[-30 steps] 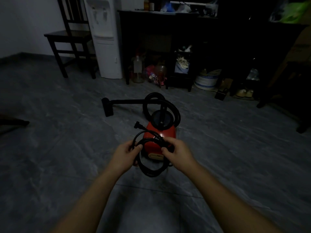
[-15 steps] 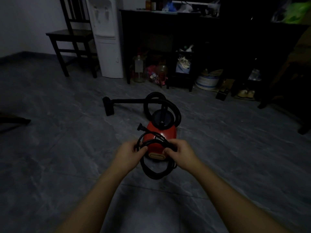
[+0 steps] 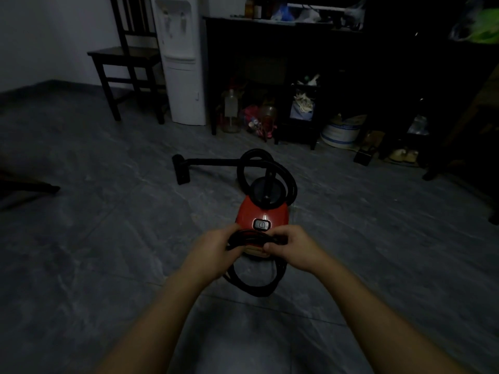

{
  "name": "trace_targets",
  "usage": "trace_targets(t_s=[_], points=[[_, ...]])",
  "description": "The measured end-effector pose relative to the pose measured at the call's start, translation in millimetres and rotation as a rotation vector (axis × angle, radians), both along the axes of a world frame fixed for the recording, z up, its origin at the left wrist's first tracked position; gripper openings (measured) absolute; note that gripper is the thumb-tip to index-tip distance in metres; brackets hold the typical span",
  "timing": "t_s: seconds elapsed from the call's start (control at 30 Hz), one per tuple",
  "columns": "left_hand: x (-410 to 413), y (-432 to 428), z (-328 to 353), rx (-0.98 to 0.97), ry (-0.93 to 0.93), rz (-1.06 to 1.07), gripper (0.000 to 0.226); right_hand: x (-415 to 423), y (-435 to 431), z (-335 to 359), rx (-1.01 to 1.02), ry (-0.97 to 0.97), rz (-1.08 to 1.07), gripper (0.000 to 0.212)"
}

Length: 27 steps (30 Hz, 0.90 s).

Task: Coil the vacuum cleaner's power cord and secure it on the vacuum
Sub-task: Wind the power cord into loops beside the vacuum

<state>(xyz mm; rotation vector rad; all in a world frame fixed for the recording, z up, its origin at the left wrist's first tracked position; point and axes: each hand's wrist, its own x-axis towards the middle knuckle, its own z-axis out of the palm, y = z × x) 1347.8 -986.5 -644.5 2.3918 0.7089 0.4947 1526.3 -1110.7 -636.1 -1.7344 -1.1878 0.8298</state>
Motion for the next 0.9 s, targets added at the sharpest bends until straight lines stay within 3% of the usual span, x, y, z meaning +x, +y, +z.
trace_targets(t_s=[0.13,0.37,0.53,0.7,0.9], points=[[2,-4,0,-0.171,-0.132,0.036,0.021,2,0,0,0.034,0.079,-0.03,0.02],[1,-3,-5,-0.052,-0.225,0.138,0.007,2,-1,-6,0.004,0.064,-0.059,0.011],[2,-6,-11,0.013,-0.231,0.157,0.015,1,3,-13,0.004,-0.006,-0.096,0.013],[-1,-6,-8,-0.03,-0.32,0.18,0.018,-4,0,-16,-0.015,0.028,-0.083,0.019],[2,-2,-12,-0.113,-0.275,0.173,0.014,-6,-2,-20,-0.015,0.017,-0.089,0.019]])
